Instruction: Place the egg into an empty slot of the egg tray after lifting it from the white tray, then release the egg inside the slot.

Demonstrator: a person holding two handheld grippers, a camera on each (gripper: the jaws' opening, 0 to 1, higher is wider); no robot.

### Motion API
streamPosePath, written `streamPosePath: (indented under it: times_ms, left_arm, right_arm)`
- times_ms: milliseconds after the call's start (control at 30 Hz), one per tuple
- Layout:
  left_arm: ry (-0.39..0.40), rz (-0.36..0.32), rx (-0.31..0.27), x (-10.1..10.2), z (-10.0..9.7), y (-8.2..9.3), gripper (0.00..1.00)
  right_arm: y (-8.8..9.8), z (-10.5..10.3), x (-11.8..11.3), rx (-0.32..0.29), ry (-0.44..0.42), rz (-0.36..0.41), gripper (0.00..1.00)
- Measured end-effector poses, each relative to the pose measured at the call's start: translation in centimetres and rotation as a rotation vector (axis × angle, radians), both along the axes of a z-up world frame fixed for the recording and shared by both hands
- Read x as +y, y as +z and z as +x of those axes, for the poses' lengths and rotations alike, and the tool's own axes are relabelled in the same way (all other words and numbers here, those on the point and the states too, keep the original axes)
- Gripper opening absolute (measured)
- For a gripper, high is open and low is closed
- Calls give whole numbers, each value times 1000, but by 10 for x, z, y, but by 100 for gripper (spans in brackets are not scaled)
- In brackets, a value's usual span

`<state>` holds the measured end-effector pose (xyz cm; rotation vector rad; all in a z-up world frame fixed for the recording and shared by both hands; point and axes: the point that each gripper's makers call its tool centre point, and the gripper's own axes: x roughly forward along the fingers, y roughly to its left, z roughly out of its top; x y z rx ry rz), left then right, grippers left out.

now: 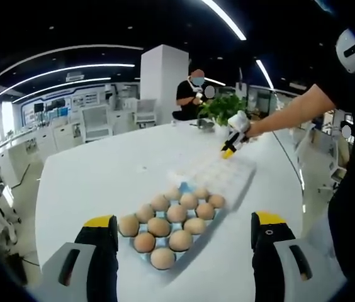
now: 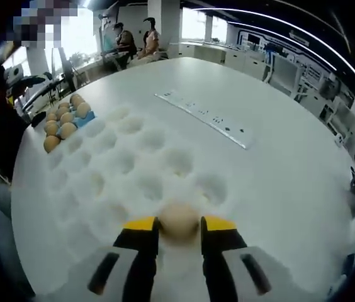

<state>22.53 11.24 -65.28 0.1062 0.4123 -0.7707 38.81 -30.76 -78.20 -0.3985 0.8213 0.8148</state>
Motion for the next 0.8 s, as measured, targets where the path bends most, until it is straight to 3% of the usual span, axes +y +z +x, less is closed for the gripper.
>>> streamPosePath:
  times_ms: [467,800]
  left_arm:
    - [-3,-6,-15,-2,0,5,90]
    - [-12,-11,-20,-3,-2,5,90]
  right_arm:
    - [7,-4,-1,-15,-1,-23,25]
    - [37,-4,11,-52,29,2,25]
